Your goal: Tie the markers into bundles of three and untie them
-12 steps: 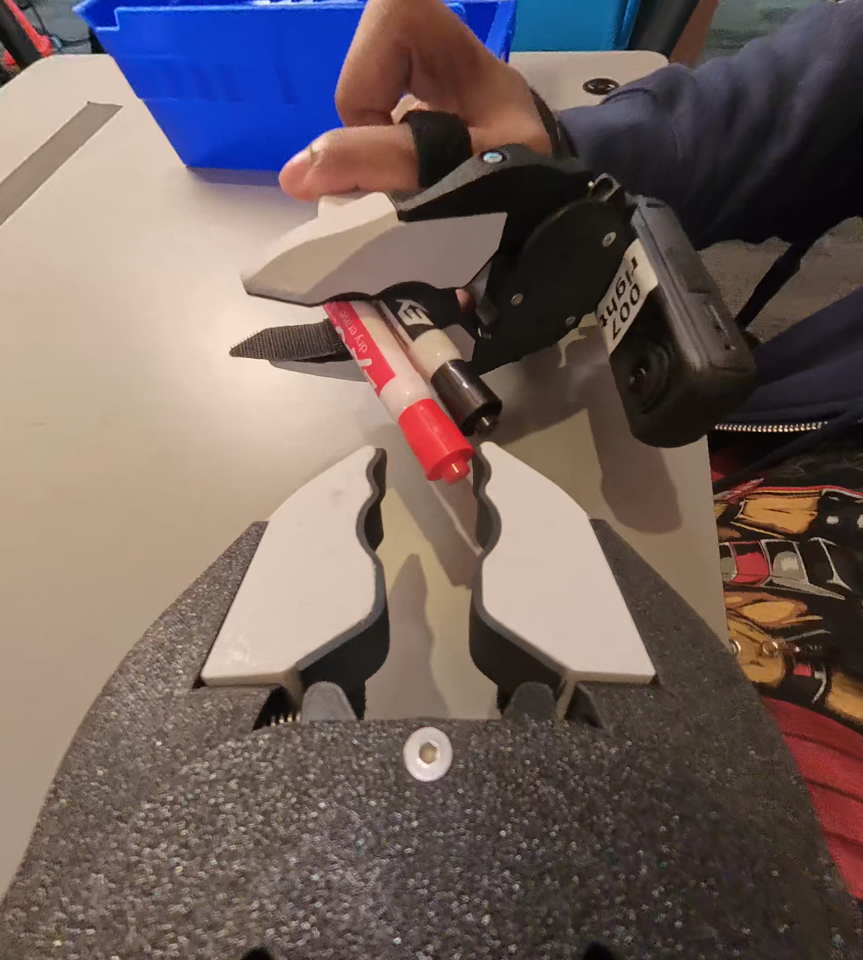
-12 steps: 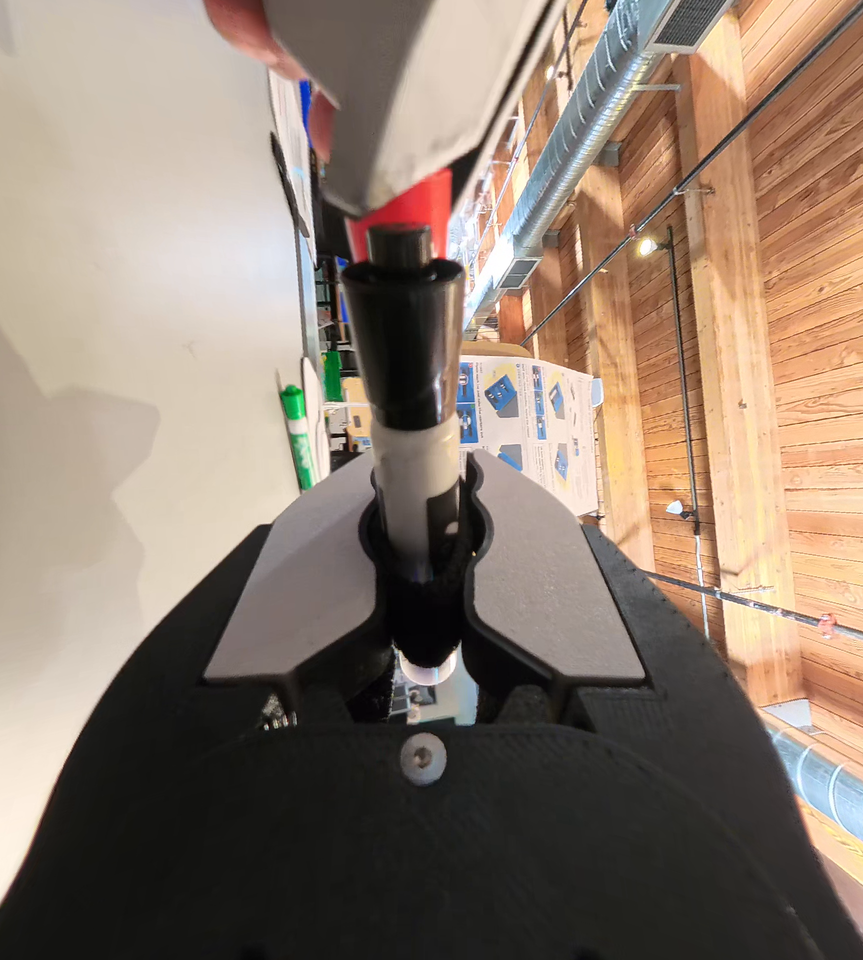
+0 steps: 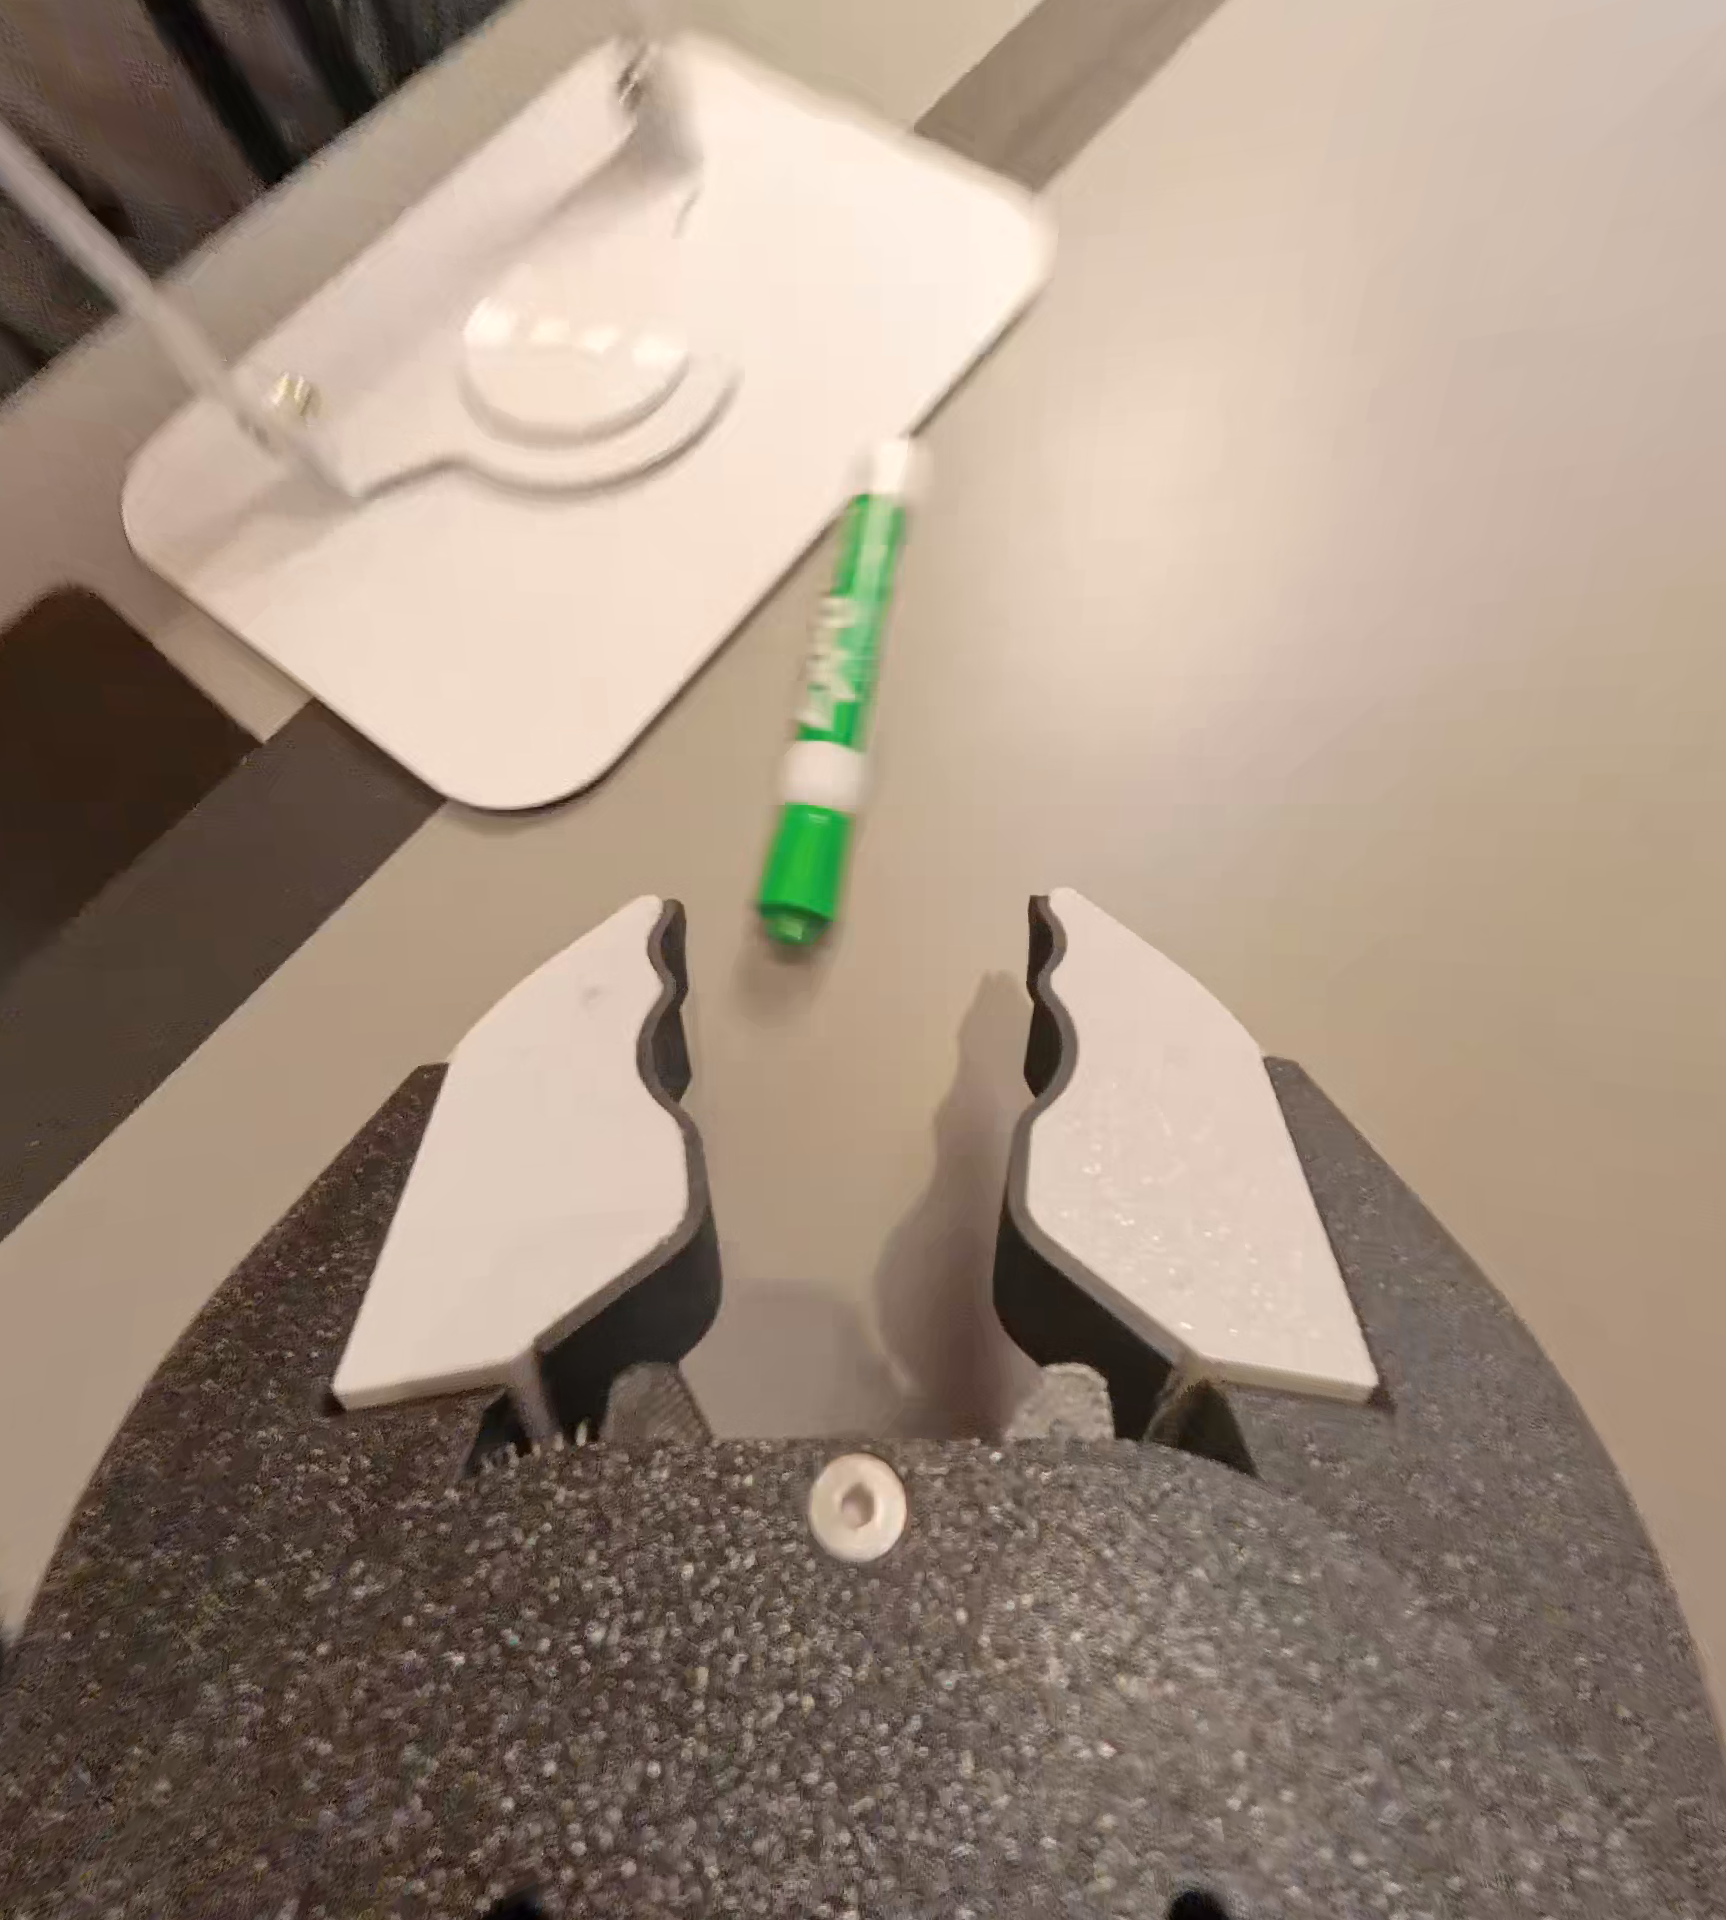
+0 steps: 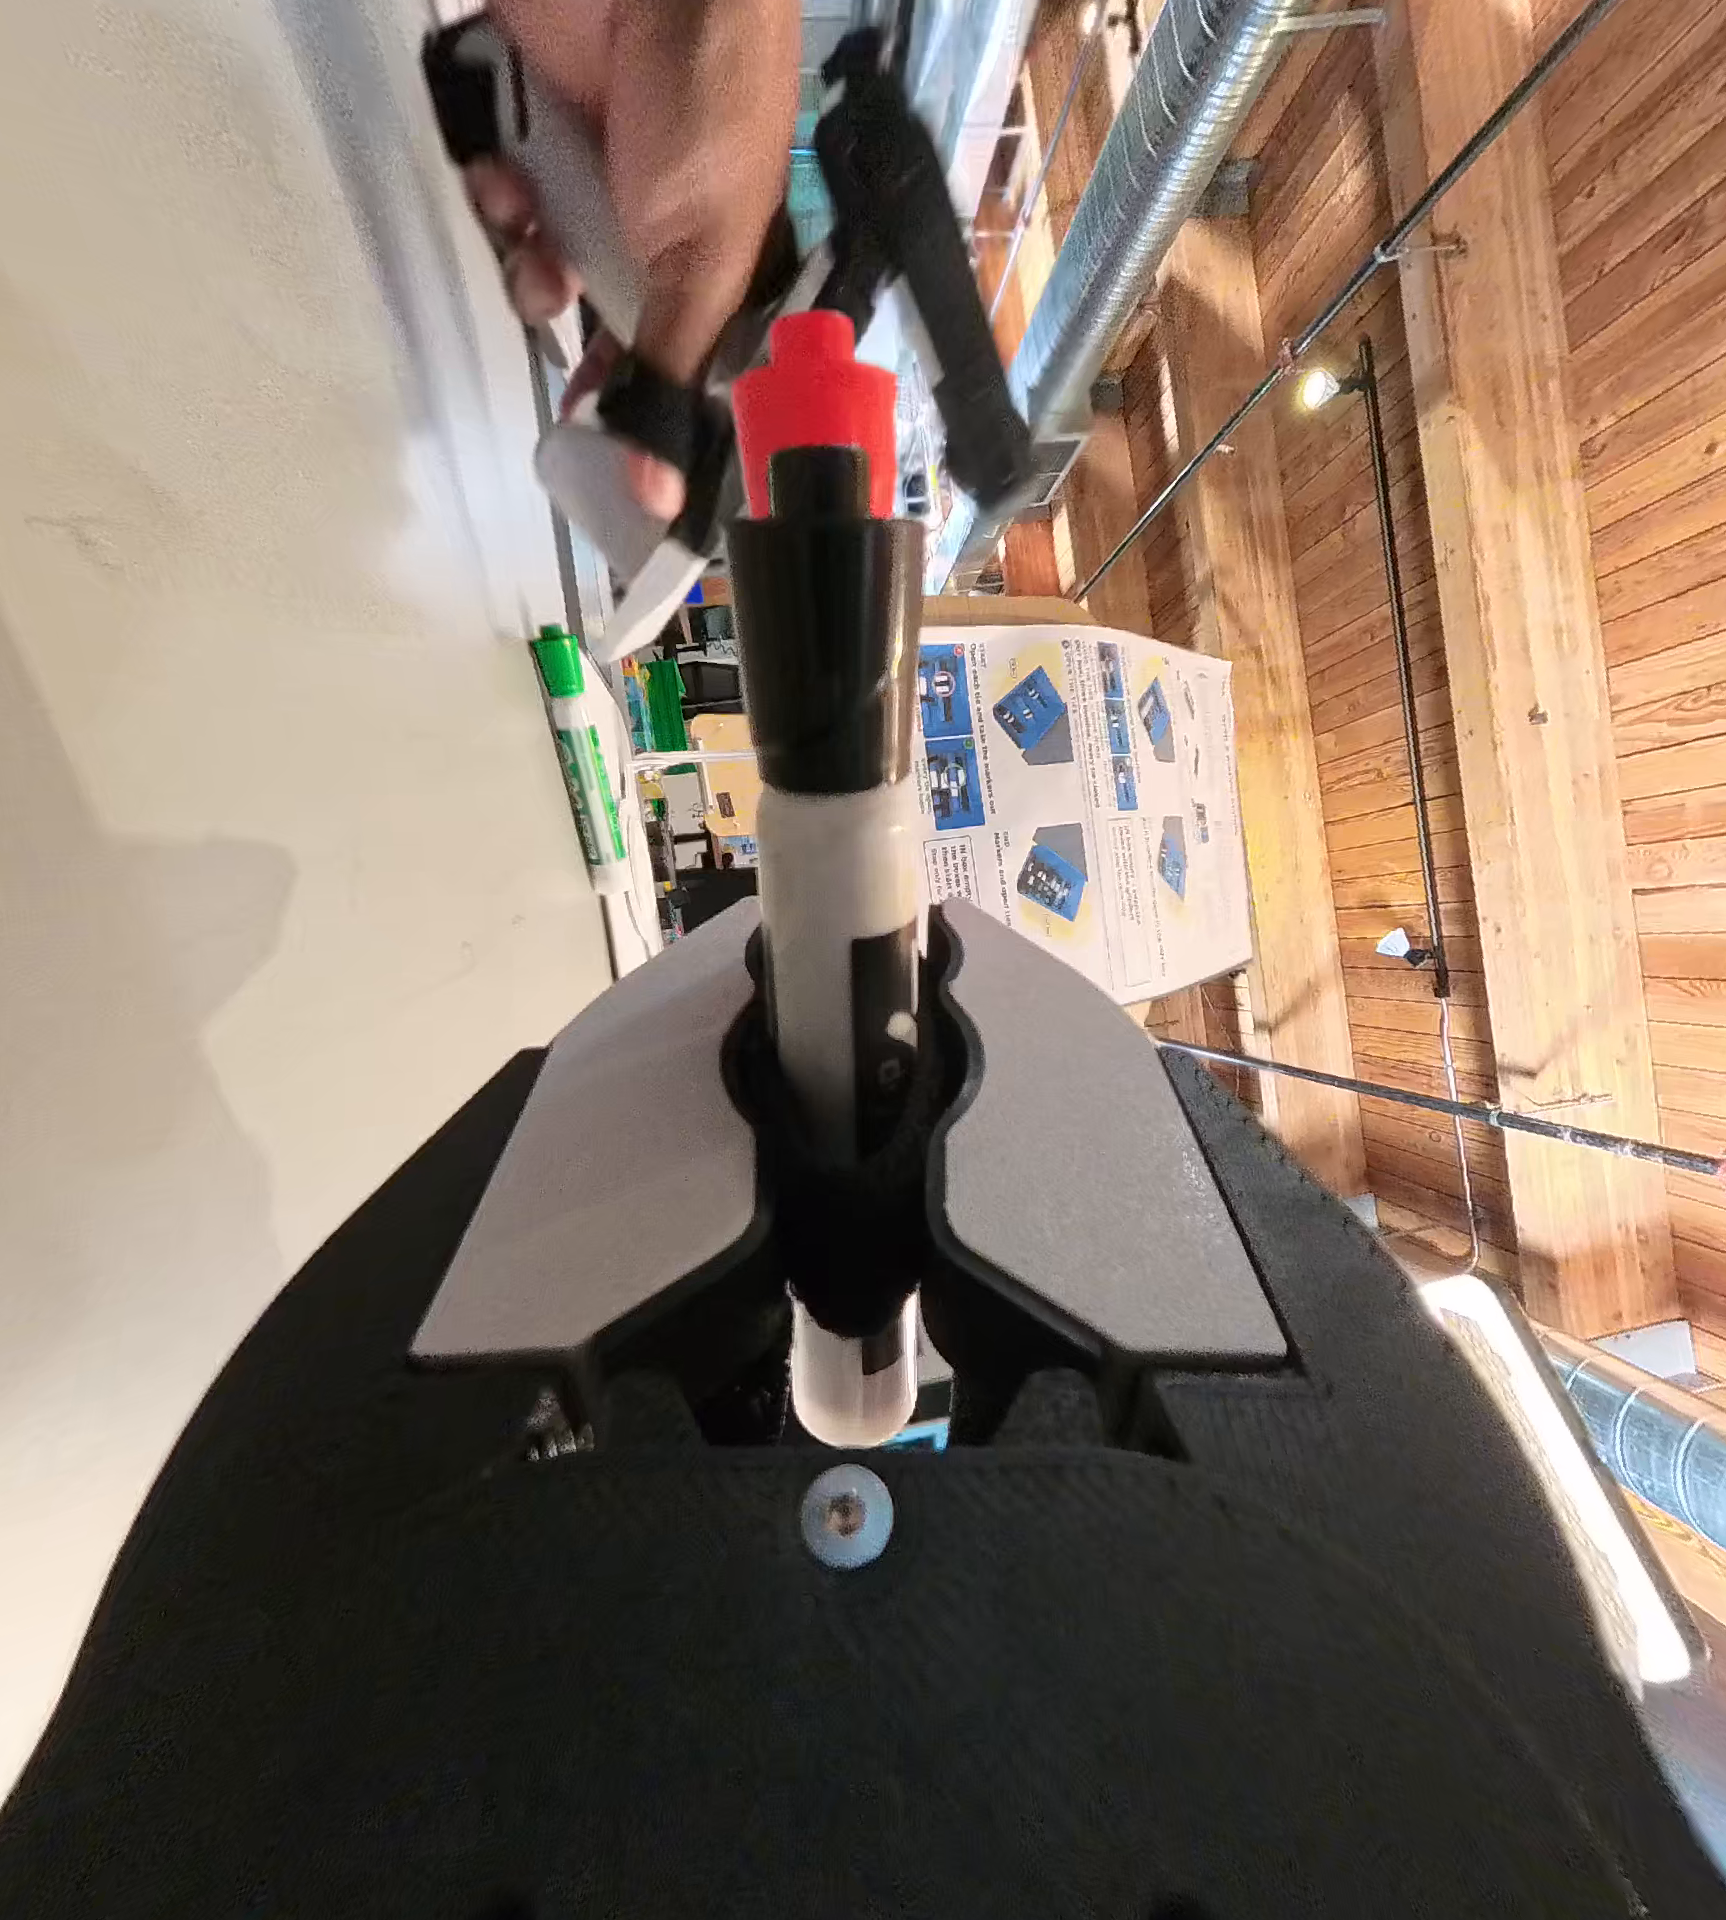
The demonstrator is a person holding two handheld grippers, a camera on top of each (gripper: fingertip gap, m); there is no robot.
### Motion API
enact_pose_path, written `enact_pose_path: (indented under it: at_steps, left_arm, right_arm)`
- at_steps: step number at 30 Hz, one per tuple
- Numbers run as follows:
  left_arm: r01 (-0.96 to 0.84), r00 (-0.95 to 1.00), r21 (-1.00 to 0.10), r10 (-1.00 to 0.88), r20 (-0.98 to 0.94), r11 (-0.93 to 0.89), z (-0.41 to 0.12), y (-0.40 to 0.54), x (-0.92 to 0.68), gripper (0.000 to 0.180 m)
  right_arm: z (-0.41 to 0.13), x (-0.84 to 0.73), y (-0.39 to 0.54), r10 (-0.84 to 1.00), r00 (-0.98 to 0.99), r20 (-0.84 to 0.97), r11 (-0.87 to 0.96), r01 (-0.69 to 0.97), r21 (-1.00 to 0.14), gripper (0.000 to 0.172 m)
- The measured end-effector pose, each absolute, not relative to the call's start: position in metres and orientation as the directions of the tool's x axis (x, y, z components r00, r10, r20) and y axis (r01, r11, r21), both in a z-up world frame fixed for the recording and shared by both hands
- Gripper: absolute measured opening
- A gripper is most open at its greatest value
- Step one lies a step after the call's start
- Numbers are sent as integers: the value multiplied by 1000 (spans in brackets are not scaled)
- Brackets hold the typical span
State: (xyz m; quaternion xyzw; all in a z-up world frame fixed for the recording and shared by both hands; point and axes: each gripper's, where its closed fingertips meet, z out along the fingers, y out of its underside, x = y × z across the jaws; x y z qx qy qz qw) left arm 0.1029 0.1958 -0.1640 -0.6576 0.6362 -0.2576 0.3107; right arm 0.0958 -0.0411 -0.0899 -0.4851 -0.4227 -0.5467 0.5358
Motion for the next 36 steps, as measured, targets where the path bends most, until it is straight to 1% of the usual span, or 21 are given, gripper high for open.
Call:
enact_pose_path:
  at_steps: [1, 2, 3, 4, 5, 7, 11, 14, 16, 19, 22, 25, 28, 33, 36]
  left_arm:
    - [-704, 88, -709, -996, -28, -42, -177, 211, 112, 64]
    - [-733, 93, -677, -996, -10, -61, -190, 220, 119, 61]
    - [-722, 98, -689, -995, -8, -66, -193, 226, 127, 57]
    - [-723, 109, -687, -994, -17, -67, -193, 231, 131, 35]
    - [-724, 87, -689, -996, -27, -45, -193, 229, 134, 26]
    - [-726, 52, -688, -997, -55, 0, -193, 222, 134, 24]
    - [-716, -78, -689, -994, -79, 111, -192, 184, 123, 23]
    - [-706, -91, -694, -990, -111, 143, -191, 159, 107, 23]
    - [-704, -88, -694, -989, -121, 148, -191, 141, 93, 22]
    - [-708, -105, -692, -990, -96, 142, -192, 108, 68, 22]
    - [-710, -138, -689, -988, -66, 145, -193, 77, 47, 22]
    - [-700, -205, -689, -977, -57, 187, -193, 48, 36, 23]
    - [-690, -235, -689, -969, -74, 220, -192, 35, 38, 24]
    - [-657, -216, -714, -968, -130, 242, -181, 36, 42, 48]
    - [-555, -182, -794, -967, -177, 249, -152, 34, 51, 63]
  right_arm:
    - [-90, 100, -34, -176, 46, 983, -75, 995, -60, 26]
    - [-90, 104, -27, -178, 50, 983, -81, 995, -65, 26]
    - [-90, 108, -20, -180, 57, 982, -85, 994, -73, 26]
    - [-91, 112, -14, -181, 63, 982, -87, 993, -80, 26]
    - [-93, 116, -7, -182, 65, 981, -89, 993, -82, 26]
    - [-97, 125, 4, -179, 66, 982, -94, 992, -84, 26]
    - [-95, 144, 21, -187, 83, 979, -113, 988, -105, 26]
    - [-95, 156, 22, -192, 90, 977, -130, 985, -117, 26]
    - [-93, 159, 20, -198, 75, 977, -129, 986, -102, 26]
    - [-93, 157, 18, -198, 65, 978, -108, 990, -88, 26]
    - [-94, 156, 18, -191, 83, 978, -95, 990, -103, 26]
    - [-95, 156, 17, -184, 93, 979, -92, 990, -112, 26]
    - [-96, 156, 17, -174, 109, 979, -91, 988, -127, 26]
    - [-100, 155, 17, -146, 134, 980, -98, 984, -149, 26]
    - [-100, 149, 16, -136, 134, 982, -87, 985, -147, 26]
